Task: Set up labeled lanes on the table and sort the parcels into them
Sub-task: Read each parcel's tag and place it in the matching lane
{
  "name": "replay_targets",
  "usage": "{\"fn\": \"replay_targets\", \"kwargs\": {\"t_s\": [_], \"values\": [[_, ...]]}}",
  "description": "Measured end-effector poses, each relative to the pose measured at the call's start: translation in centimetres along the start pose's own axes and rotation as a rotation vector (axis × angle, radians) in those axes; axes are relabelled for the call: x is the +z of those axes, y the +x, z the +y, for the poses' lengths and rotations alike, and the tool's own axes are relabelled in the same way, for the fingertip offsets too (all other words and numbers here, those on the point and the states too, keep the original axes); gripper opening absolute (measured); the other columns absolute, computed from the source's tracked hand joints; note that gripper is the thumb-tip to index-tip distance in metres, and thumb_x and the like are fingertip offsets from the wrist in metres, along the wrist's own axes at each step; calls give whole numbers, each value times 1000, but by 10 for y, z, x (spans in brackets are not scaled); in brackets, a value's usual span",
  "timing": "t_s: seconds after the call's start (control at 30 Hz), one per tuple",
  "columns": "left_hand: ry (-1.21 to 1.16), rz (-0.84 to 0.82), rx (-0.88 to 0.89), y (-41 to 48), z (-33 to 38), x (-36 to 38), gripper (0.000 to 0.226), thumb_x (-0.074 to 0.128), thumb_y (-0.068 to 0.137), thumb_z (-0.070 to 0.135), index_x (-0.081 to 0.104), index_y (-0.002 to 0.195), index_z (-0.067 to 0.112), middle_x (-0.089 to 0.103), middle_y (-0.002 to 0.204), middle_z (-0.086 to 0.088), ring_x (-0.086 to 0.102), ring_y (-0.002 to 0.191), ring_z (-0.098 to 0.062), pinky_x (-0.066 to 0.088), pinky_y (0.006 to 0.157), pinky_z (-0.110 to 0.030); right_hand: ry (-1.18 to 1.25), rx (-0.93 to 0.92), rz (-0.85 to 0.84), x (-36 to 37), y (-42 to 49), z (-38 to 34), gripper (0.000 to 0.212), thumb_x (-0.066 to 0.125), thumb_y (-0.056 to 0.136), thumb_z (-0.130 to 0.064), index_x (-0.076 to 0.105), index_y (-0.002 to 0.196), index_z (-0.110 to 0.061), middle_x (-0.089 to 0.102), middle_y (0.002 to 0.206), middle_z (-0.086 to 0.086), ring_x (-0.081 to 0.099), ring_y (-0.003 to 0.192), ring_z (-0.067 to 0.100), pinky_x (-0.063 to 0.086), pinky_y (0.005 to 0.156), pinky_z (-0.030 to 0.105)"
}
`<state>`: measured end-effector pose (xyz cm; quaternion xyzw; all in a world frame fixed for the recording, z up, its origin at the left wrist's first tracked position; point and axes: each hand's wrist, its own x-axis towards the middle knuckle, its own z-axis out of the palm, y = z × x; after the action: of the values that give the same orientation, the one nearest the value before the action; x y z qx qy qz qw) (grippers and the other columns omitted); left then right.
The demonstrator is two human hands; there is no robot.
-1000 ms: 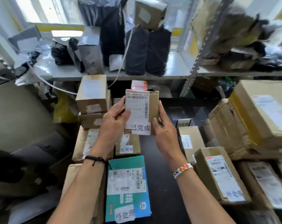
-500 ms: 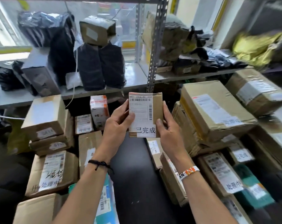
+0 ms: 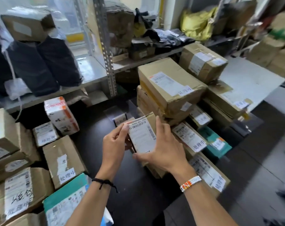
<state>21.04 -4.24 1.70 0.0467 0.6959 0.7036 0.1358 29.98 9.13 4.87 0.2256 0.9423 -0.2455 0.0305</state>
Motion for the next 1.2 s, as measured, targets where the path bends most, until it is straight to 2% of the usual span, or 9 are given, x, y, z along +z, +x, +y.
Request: {"fn": "replay_targets", "kwargs": {"t_s": [0.07,0.17,0.27,0.33,0.47,0.63,0.87,1.03,1.2], "values": [[7,-67,-40,-8,-7,18,25,57,106,26,81,110,21,78,83,-6,68,69,-12,63,69,-48,-30,45,-10,-5,-11,20,146,77,64,-80,-16,164,-28,22,158,-2,39,142,25,45,105,47],[-8,-198,-93,-17,-11,45,26,54,108,27,81,109,28,77,82,-3,69,73,-15,61,76,-49,-40,109,6,-23,-21,53,143,78,65,-75,-10,166,-27,21,157,-1,37,144,26,44,106,49],[2,-305,-151,-19,-14,66,26,53,108,30,73,126,30,76,86,5,72,81,-18,61,82,-52,-2,192,30,-47,-24,87,141,84,64,-70,-3,166,-29,22,157,-2,40,142,25,46,106,48],[33,-335,-160,-19,-18,76,31,53,108,32,66,136,26,76,94,3,73,84,-20,62,84,-52,28,231,43,-63,-23,107,141,86,62,-69,-1,166,-30,24,155,-3,42,139,24,49,104,51],[104,-341,-163,-18,-29,87,34,50,109,36,64,139,27,76,104,0,75,95,-28,63,81,-48,28,285,105,-92,-17,148,142,86,60,-69,1,167,-30,28,149,-7,48,130,24,51,97,51],[181,-315,-195,-11,-38,108,35,49,109,39,66,137,24,77,104,2,76,93,-21,65,82,-48,19,353,182,-120,-11,200,135,89,69,-59,5,168,-23,28,156,6,45,135,31,43,86,45],[270,-321,-197,-8,-44,159,28,49,110,37,69,121,21,79,93,8,74,86,-19,62,78,-42,2,372,181,-134,-3,252,137,89,65,-64,7,167,-24,29,156,6,46,138,30,43,105,55],[263,-310,-260,-7,-55,178,28,50,110,34,71,105,16,80,87,-1,67,82,-21,59,74,-44,-7,366,141,-134,4,275,137,89,66,-62,5,168,-24,28,158,3,47,138,29,44,104,52],[290,-236,-242,3,-68,188,19,54,108,37,71,108,31,76,81,1,64,75,-21,54,71,-41,-8,369,79,-125,8,297,137,89,67,-61,4,167,-24,28,158,2,44,142,29,44,105,53]]}}
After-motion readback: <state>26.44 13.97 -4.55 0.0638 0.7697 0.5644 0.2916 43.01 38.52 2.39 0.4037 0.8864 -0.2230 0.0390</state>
